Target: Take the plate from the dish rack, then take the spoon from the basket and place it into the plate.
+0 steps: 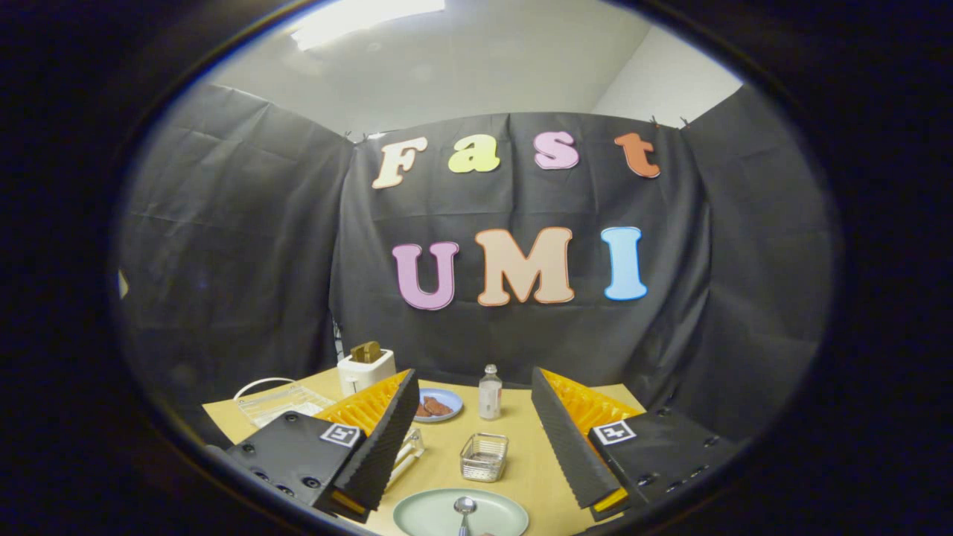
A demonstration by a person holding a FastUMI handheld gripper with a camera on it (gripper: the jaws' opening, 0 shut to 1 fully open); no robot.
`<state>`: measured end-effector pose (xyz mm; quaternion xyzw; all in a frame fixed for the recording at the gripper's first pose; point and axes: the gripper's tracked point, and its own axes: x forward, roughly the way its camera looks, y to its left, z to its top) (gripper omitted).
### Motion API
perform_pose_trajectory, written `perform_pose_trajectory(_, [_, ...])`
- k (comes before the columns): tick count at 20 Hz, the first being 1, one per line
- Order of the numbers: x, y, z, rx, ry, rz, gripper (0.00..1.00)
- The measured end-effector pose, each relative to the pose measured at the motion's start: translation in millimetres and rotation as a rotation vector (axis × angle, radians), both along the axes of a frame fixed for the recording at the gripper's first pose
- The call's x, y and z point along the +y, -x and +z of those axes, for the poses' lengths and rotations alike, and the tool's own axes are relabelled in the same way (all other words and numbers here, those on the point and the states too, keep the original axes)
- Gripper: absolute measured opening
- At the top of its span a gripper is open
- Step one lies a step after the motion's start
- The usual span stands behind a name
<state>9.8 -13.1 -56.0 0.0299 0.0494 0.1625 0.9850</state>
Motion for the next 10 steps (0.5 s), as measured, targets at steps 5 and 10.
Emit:
perform_pose_trajectory(5, [-2.1,-1.3,3.7,-0.018,0.011,-0.013,0.96])
perform_pose_trajectory(10, [-4.1,-1.1,0.8,-0.009,0.011,-0.017,0.96])
